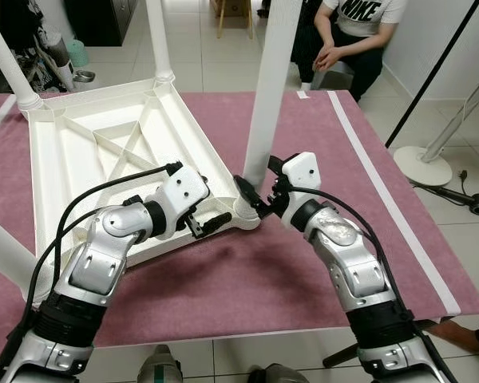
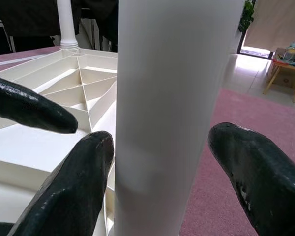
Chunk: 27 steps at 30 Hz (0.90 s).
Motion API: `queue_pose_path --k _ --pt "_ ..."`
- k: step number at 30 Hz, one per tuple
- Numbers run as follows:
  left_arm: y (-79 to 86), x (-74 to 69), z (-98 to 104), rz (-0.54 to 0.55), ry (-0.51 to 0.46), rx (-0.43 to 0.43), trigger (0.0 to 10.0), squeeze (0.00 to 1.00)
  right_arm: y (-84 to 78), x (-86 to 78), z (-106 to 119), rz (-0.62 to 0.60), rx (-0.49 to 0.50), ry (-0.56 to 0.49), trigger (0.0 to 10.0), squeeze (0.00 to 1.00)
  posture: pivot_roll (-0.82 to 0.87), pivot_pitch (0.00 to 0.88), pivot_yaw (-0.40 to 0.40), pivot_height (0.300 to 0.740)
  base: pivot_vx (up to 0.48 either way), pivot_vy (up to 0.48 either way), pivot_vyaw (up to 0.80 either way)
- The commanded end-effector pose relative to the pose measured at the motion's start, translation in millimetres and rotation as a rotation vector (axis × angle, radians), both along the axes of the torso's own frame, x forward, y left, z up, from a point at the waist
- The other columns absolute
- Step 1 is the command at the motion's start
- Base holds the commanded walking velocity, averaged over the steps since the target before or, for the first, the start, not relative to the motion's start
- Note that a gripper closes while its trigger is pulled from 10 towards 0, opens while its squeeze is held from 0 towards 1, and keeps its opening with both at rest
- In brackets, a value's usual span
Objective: Building children table
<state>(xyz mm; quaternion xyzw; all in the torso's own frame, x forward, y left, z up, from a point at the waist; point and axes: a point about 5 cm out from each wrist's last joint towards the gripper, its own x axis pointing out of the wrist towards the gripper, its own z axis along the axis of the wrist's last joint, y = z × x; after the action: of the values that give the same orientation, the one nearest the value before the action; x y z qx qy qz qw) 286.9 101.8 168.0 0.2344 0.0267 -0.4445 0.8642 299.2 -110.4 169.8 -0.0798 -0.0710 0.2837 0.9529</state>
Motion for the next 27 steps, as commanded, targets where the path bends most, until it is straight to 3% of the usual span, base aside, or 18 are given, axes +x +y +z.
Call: queue_pose_path --k 1,6,13,14,16,17,19,22,27 --pt "7.1 8.0 4 0.237 -0.119 -0.05 10.0 0.0 0.2 1.6 1 -0.007 -0.003 -0.008 10.0 0.0 0.06 0.0 0.0 0.74 0.0 0.0 0.0" --pt "11.8 1.6 2 0.19 -0.154 -0.007 10.0 0.0 -2.9 -4.3 -9 0.014 -0.025 0.023 10.0 0.0 0.06 0.0 0.0 0.74 0.0 0.0 0.0" --pt "26.4 -6.1 -4 0.228 -0.138 0.024 10.0 0.0 -3.6 -15.8 -22 0.052 -0.042 0.059 10.0 0.0 0.05 0.0 0.0 0.74 0.0 0.0 0.0" --pt "31.6 -9.6 -10 0.272 -0.116 0.018 10.0 0.0 -6.5 -17.0 -25 0.029 -0.029 0.07 10.0 0.0 0.04 0.0 0.073 0.74 0.0 0.0 0.0" --pt "31.6 -9.6 -10 0.272 -0.116 0.018 10.0 0.0 -6.5 -17.0 -25 0.029 -0.029 0.07 10.0 0.0 0.04 0.0 0.073 0.74 0.0 0.0 0.0" --pt "35.0 -15.6 -18 0.365 -0.101 -0.046 10.0 0.0 -11.9 -13.5 -29 -0.046 0.007 0.078 10.0 0.0 0.03 0.0 0.072 0.74 0.0 0.0 0.0" --pt "35.0 -15.6 -18 0.365 -0.101 -0.046 10.0 0.0 -11.9 -13.5 -29 -0.046 0.007 0.078 10.0 0.0 0.03 0.0 0.072 0.74 0.0 0.0 0.0" --pt "29.3 -15.4 -20 0.419 -0.122 -0.125 10.0 0.0 -13.6 -2.7 -25 -0.116 0.045 0.055 10.0 0.0 0.03 0.0 0.07 0.74 0.0 0.0 0.0" --pt "25.9 -13.7 -17 0.411 -0.126 -0.143 10.0 0.0 -12.3 -0.1 -19 -0.103 0.054 0.033 10.0 0.0 0.03 0.0 0.067 0.74 0.0 0.0 0.0"
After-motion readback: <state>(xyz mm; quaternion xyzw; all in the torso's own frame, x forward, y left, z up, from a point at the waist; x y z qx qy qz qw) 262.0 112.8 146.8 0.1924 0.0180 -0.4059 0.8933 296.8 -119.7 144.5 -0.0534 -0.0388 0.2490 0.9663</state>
